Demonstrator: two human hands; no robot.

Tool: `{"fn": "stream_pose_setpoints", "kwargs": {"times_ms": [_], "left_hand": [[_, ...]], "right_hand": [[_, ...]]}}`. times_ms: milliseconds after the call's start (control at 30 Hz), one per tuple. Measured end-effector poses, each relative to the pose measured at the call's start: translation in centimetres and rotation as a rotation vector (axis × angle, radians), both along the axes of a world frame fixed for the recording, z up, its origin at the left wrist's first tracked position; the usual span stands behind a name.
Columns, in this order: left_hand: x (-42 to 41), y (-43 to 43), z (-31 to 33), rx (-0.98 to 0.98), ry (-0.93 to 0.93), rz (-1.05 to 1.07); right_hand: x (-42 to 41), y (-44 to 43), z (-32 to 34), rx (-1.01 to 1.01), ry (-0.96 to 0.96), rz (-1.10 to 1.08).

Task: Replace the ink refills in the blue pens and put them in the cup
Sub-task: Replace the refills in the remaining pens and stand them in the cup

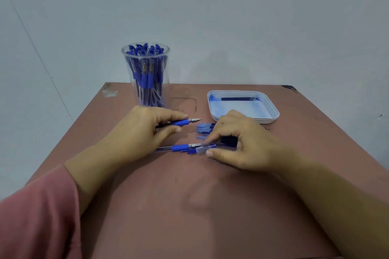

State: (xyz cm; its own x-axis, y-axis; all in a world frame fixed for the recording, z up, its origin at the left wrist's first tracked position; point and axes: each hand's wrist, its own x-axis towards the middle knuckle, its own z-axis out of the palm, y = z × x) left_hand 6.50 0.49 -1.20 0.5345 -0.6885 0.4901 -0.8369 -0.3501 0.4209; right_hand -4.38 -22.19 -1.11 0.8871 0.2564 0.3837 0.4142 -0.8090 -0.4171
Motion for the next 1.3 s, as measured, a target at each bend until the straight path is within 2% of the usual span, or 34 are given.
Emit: {"fn": "stream_pose_setpoints", "kwargs": {"times_ms": [233, 433, 567, 900, 1033, 1300], "left_hand": [[0.1, 0.0, 0.1, 0.014, -0.041, -0.027], [-0.2, 0.0, 0.2, 0.01, -0.048, -0.048], [-0.6, -0.1, 0.3, 0.005, -0.067, -0.074], [-1.1, -0.3, 0.4, -0.004, -0.06, -0.102], [-1.0, -0.3, 0.6, -0.033, -0.104, -0.114], [-0.9, -0.3, 0.5, -0.029, -0.136, -0.11]], "right_hand": [[0.4, 1.1, -0.6, -0.109, -0.028, -0.01], [0.4, 1.4, -0.1, 0.113, -0.221, -0.189], [1.1, 2.0, -0.4, 0.105, -0.185, -0.177], [1.1, 2.1, -0.6, 0.173, -0.233, -0.124], [0.9, 2.1, -0.5, 0.232, -0.181, -0.18], [1.1, 2.1, -0.5, 0.147, -0.211, -0.143]]}}
